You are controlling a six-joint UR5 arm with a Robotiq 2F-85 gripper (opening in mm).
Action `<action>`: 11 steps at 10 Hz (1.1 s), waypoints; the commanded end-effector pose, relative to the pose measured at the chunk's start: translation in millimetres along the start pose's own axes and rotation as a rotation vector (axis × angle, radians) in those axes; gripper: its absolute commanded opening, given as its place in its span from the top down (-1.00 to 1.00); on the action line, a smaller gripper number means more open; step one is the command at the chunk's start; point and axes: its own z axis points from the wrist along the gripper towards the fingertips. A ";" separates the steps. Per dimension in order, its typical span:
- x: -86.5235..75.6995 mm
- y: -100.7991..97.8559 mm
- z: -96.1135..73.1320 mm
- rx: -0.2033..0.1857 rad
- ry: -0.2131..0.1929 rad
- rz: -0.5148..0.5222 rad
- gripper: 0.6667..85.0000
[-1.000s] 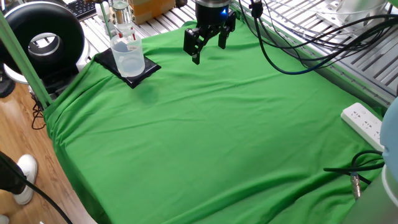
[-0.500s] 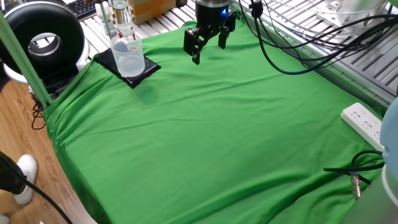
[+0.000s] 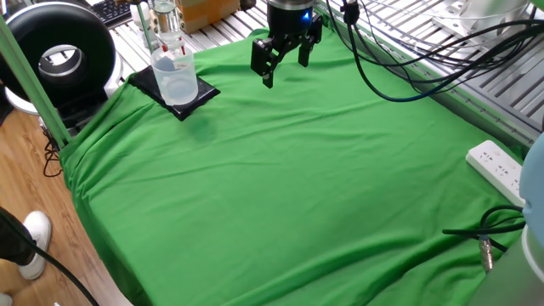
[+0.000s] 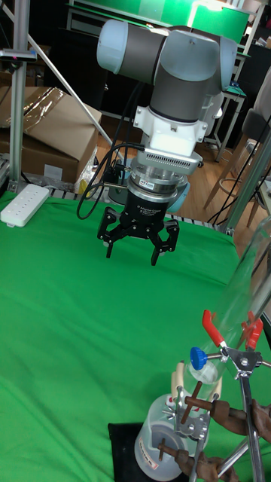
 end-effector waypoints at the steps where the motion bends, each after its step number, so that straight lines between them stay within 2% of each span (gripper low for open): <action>1: -88.1 37.6 -18.0 -0.174 -0.332 0.199 -0.98; 2: -89.8 39.9 -18.3 -0.169 -0.339 0.197 0.98; 6: -92.1 41.9 -18.1 -0.160 -0.346 0.193 0.98; 9: -106.7 36.7 -22.1 -0.113 -0.416 0.097 0.98; 11: -108.0 58.8 -25.9 -0.144 -0.436 0.015 0.98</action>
